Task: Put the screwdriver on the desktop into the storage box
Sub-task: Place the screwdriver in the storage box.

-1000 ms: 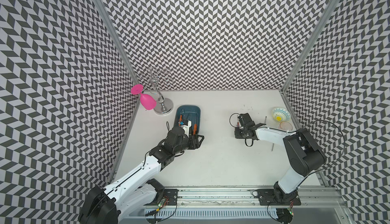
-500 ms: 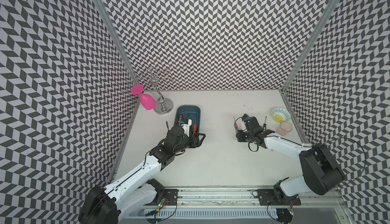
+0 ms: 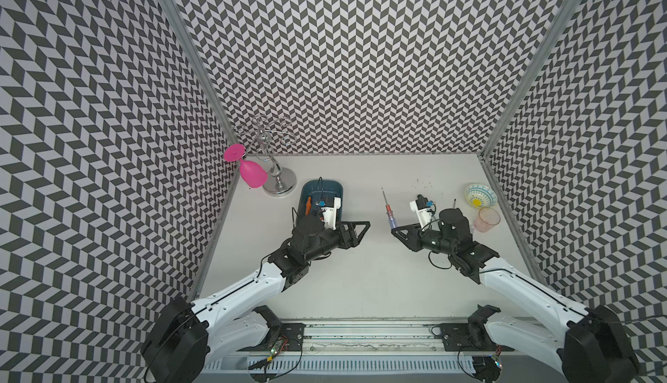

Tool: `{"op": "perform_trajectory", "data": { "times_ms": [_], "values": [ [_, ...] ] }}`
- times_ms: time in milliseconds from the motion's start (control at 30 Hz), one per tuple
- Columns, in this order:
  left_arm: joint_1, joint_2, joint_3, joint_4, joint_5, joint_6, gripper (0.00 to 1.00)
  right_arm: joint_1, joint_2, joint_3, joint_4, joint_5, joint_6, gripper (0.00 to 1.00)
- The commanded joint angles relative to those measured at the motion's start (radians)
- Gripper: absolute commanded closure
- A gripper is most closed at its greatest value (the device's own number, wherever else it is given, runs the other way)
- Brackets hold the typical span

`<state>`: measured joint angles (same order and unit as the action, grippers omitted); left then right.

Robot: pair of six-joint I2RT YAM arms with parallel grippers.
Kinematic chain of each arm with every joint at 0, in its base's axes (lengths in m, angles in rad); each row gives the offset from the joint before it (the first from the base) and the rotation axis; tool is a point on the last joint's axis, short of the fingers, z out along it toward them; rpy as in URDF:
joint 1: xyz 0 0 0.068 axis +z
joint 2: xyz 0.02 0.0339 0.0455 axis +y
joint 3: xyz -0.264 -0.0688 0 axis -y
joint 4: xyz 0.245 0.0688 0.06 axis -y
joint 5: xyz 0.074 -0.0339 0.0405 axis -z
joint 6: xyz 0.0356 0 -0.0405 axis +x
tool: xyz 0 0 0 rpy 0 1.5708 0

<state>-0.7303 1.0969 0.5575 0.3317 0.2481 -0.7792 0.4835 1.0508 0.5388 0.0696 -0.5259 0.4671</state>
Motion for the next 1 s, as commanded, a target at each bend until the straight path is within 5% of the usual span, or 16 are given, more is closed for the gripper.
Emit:
{"op": "perform_trajectory", "data": {
  "times_ms": [0, 300, 600, 833, 967],
  "values": [
    [-0.037, 0.047, 0.029, 0.122, -0.023, 0.009, 0.22, 0.016, -0.036, -0.023, 0.149, -0.090, 0.067, 0.92],
    [-0.101, 0.146, 0.093, 0.166, -0.054, 0.035, 0.23, 0.082, -0.057, -0.069, 0.223, -0.103, 0.111, 0.92],
    [-0.116, 0.211, 0.127, 0.176, -0.040, 0.024, 0.38, 0.096, -0.079, -0.080, 0.258, -0.108, 0.135, 0.92],
    [-0.126, 0.227, 0.141, 0.181, -0.035, 0.020, 0.61, 0.098, -0.076, -0.087, 0.267, -0.103, 0.137, 0.92],
    [-0.127, 0.235, 0.155, 0.164, -0.034, 0.025, 0.83, 0.098, -0.059, -0.093, 0.263, -0.097, 0.126, 0.87]
  ]
}}
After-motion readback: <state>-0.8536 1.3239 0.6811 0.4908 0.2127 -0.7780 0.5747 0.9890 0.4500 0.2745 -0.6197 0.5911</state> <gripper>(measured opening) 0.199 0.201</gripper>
